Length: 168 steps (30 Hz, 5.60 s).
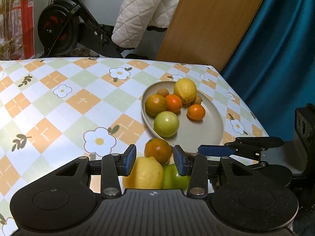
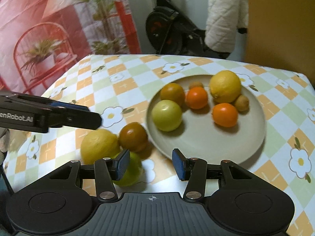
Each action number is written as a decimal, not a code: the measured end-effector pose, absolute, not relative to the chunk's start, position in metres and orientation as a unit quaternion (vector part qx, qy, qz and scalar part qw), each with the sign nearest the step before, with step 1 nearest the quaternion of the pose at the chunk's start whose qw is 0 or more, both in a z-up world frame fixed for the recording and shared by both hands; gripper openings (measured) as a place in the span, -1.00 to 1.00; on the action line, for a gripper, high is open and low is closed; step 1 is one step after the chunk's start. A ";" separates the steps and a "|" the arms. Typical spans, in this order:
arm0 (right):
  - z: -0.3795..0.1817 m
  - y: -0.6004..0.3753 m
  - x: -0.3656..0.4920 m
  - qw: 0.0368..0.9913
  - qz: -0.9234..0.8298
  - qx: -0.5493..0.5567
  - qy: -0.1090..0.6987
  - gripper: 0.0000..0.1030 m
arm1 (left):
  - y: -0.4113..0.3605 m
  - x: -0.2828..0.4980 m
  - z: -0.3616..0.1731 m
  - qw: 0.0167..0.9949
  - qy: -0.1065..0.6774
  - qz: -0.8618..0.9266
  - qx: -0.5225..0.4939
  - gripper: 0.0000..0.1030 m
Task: Organize fruits
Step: 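Move the left tool back to the green apple beside the plate, then close the left tool on the green apple and lift it, then carry the green apple over the beige plate with the left tool, then lower the green apple onto the plate and open the left tool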
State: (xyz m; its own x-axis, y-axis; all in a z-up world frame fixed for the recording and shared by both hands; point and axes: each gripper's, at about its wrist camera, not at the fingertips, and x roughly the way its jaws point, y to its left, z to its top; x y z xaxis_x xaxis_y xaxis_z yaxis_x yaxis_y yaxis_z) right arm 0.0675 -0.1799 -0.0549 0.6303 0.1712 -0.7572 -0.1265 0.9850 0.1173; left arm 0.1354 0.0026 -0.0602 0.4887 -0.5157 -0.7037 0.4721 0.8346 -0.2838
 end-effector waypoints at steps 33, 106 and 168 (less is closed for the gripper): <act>-0.078 -0.166 0.055 0.892 0.124 0.026 0.434 -0.15 | -0.019 0.115 -0.069 0.849 0.422 -0.319 -0.002 -0.15; -0.058 -0.204 0.046 0.927 0.085 0.044 0.363 -0.16 | -0.076 0.132 -0.073 0.840 0.415 -0.347 0.031 -0.09; -0.061 -0.246 0.107 0.936 0.030 0.036 0.350 -0.15 | -0.103 0.183 -0.057 0.863 0.395 -0.313 0.048 -0.09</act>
State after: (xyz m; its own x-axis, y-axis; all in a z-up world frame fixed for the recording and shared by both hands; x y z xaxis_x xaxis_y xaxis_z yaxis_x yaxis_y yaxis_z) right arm 0.1072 -0.2458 -0.0612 0.7535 0.0809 -0.6524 -0.0304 0.9956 0.0883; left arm 0.1835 -0.1025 -0.0565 0.4927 -0.5014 -0.7113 0.5774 0.7998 -0.1638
